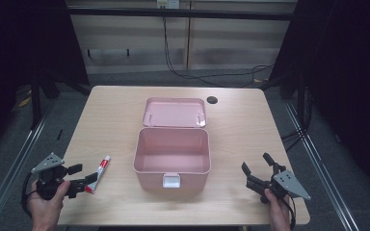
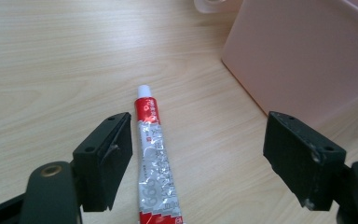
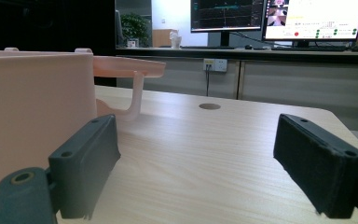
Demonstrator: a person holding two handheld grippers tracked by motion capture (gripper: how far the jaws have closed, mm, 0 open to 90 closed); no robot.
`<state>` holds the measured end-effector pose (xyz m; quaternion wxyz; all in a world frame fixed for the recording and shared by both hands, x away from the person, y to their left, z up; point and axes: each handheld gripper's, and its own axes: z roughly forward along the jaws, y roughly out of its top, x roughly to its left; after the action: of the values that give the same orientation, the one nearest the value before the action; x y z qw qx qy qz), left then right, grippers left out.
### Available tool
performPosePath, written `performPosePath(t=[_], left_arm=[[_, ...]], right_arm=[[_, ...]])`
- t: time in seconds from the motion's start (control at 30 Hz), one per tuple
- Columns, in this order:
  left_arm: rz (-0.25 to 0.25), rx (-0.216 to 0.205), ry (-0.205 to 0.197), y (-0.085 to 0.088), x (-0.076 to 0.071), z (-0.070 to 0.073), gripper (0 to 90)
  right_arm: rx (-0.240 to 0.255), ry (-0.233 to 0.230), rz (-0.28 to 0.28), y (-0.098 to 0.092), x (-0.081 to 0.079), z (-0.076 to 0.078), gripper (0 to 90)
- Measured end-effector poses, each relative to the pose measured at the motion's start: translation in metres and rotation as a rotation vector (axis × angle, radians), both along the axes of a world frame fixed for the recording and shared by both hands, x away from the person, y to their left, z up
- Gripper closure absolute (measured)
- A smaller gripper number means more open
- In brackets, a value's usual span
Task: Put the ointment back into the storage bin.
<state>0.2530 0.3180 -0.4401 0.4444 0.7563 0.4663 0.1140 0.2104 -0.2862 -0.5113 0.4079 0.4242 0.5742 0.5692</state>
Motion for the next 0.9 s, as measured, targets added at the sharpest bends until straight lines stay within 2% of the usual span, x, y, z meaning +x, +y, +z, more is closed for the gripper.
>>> performPosePath(t=[0.13,0.17,0.23,0.33,0.47,0.53,0.6,0.67,0.9], left_arm=[[0.005,0.001,-0.01,0.0,0.001,0.002,23.9],[0.024,-0.011,-0.015,-0.001,0.0,0.002,24.0],[0.038,-0.022,0.006,0.001,0.001,0.002,24.2],[0.06,-0.05,0.017,0.003,0.003,0.003,28.1],[0.072,-0.055,0.026,0.003,0.003,0.004,31.7],[0.072,-0.047,0.032,0.001,0.003,0.005,37.2],[0.073,-0.015,0.026,-0.003,0.004,0.008,37.4],[0.071,-0.005,0.021,-0.005,0.004,0.011,40.0],[0.07,-0.016,0.038,-0.009,0.01,0.022,46.4]], right_arm=[[-0.001,-0.002,-0.005,0.0,0.0,0.0,13.1],[-0.001,-0.002,-0.006,0.0,0.0,0.0,13.1],[-0.002,-0.002,-0.007,0.0,0.0,0.0,13.1],[-0.001,-0.002,-0.008,0.0,0.0,0.0,13.1],[-0.002,-0.001,-0.01,0.0,0.0,0.0,13.1],[-0.001,-0.001,-0.008,0.0,0.0,0.0,13.1],[-0.001,0.0,-0.007,0.0,0.0,0.0,13.1],[-0.001,-0.001,-0.006,0.0,0.0,0.0,13.1],[-0.001,-0.001,-0.008,0.001,0.0,0.0,13.1]])
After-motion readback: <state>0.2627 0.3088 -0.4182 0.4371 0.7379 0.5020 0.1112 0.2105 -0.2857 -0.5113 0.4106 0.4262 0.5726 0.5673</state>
